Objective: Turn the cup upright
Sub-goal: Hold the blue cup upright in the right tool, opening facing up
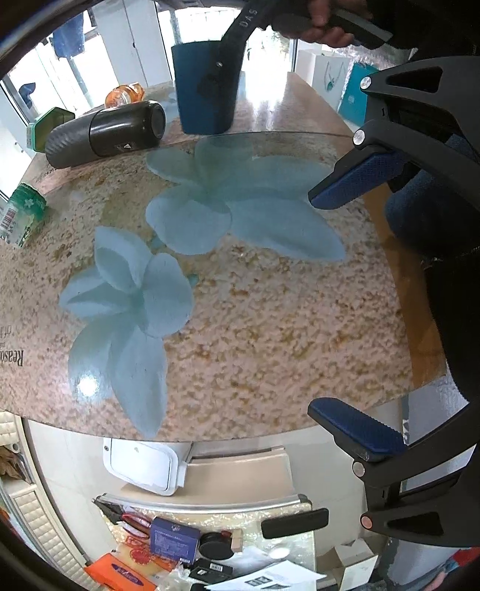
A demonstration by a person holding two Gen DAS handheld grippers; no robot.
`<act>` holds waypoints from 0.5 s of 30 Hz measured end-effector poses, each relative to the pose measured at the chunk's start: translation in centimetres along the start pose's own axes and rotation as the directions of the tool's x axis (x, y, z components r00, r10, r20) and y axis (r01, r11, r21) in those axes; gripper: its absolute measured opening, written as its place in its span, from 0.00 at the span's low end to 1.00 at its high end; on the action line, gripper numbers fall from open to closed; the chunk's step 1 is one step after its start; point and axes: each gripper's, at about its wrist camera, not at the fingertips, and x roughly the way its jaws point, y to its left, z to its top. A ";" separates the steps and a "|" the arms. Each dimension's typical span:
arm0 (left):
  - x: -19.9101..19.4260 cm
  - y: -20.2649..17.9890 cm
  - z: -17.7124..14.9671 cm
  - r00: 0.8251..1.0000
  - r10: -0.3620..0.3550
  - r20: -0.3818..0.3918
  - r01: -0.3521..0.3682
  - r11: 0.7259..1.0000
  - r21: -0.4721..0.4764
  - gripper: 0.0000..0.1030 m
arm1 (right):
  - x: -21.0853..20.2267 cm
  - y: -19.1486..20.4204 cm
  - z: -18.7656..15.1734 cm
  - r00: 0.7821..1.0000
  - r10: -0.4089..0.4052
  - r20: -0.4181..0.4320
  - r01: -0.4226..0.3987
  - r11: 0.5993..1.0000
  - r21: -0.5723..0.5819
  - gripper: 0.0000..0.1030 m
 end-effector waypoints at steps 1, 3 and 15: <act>-0.1 -0.1 0.0 1.000 0.005 0.001 -0.005 1.000 0.003 0.99 | -0.3 0.0 0.1 1.000 -0.013 0.022 0.013 1.000 -0.018 0.68; -0.1 -0.3 0.1 1.000 0.013 -0.003 -0.013 1.000 0.009 0.99 | -0.2 0.7 -0.4 0.998 -0.034 0.048 0.036 0.998 -0.045 0.68; 0.1 -2.3 0.3 0.998 0.060 -0.012 -0.059 0.994 0.093 0.99 | 2.9 2.9 -2.5 0.992 -0.108 0.065 0.114 0.988 -0.101 0.68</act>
